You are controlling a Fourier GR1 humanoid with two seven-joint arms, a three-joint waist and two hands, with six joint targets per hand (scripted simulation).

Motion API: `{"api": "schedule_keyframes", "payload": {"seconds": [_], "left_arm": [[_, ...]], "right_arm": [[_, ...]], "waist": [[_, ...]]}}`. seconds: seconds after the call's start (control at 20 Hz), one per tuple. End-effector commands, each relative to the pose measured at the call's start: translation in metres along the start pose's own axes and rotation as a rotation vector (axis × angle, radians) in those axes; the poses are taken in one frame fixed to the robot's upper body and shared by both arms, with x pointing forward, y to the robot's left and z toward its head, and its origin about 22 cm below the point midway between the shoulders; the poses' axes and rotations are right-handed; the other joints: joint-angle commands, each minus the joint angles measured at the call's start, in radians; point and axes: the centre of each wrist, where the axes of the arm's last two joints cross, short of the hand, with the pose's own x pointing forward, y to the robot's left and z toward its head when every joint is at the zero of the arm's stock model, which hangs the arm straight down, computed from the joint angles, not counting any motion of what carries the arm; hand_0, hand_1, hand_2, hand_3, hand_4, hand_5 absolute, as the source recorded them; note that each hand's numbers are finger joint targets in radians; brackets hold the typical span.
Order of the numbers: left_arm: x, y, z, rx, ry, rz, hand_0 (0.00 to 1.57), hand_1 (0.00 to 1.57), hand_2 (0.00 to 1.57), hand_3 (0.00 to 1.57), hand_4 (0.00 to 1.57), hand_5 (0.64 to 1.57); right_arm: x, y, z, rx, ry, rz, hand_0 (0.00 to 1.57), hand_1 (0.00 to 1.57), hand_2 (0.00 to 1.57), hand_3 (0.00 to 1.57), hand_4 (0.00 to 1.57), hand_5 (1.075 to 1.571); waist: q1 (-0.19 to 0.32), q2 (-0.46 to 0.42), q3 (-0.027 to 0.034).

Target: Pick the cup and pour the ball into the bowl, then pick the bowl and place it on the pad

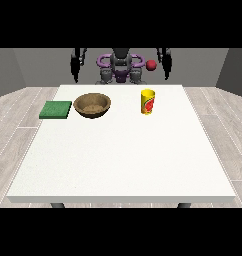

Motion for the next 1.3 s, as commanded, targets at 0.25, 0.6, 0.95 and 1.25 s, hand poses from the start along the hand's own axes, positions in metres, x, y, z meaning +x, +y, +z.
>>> {"api": "schedule_keyframes", "payload": {"seconds": [0.25, 0.6, 0.95, 1.25], "left_arm": [[0.034, 0.012, -0.002, -0.006, -0.034, -0.041, 0.0, 0.0, 0.0, 0.0, 0.0, 1.524], [0.028, -0.06, 0.054, -0.067, -0.131, 0.284, 0.0, 0.0, 0.0, 0.0, 0.0, 1.511], [0.049, -0.044, 0.01, -0.055, -0.303, 0.146, 0.0, 0.0, 0.0, 0.0, 0.0, 1.402], [0.067, -0.004, -0.037, 0.007, -0.435, 0.042, 0.0, 0.0, 0.0, 0.0, 0.0, 1.296]], "right_arm": [[0.029, -0.015, -0.001, -0.016, 0.001, 0.036, 0.0, 0.0, 0.0, 0.0, 0.0, 1.568], [0.0, -0.041, 0.026, -0.158, -0.029, -0.115, 0.0, 0.0, 0.0, 0.0, 0.0, 1.567], [0.041, -0.006, -0.016, -0.077, -0.169, -0.134, 0.0, 0.0, 0.0, 0.0, 0.0, 1.563], [0.038, -0.025, -0.037, -0.044, -0.318, -0.127, 0.0, 0.0, 0.0, 0.0, 0.0, 1.563]], "waist": [[-0.015, -0.282, -0.0222], [0.055, -0.229, -0.0279], [0.022, -0.039, -0.0281], [-0.025, 0.165, -0.0282]]}}
